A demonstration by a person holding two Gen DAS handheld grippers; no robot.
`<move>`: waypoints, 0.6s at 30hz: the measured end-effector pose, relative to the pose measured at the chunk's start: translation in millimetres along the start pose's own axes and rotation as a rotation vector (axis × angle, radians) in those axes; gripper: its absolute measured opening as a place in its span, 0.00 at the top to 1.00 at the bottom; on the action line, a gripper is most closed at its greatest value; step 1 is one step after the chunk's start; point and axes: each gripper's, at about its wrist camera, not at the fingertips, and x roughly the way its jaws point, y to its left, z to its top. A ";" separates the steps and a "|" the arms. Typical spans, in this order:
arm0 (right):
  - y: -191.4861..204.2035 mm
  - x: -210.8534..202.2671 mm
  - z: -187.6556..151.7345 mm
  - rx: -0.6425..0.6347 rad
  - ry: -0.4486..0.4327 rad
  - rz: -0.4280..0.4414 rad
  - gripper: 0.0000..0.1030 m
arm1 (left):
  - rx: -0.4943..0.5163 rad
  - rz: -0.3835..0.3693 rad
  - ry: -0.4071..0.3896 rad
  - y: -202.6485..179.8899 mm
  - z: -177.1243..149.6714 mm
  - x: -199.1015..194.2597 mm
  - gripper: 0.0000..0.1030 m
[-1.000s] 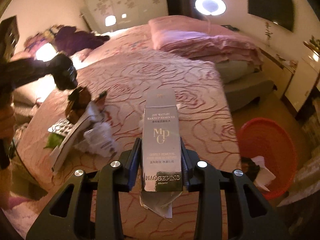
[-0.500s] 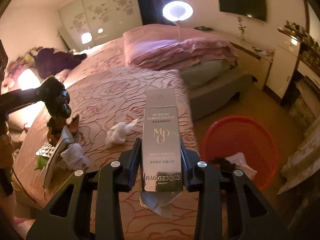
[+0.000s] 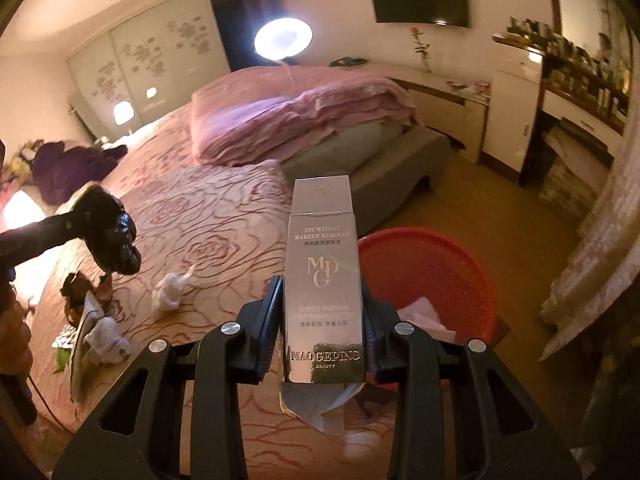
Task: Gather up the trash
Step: 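Carry the black item and silver box over the red wastebasket and release both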
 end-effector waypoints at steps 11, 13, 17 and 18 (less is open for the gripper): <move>-43.4 -4.7 0.5 0.077 -0.014 -0.081 0.67 | 0.047 -0.043 0.064 -34.9 9.2 43.0 0.84; -51.5 -4.0 1.1 0.089 -0.014 -0.094 0.67 | 0.056 -0.050 0.077 -42.7 11.3 52.8 0.84; -66.8 0.5 0.5 0.111 -0.006 -0.119 0.67 | 0.086 -0.061 0.103 -58.2 13.7 70.5 0.84; -70.4 2.2 -0.1 0.116 -0.002 -0.124 0.67 | 0.096 -0.065 0.113 -63.4 13.8 76.5 0.84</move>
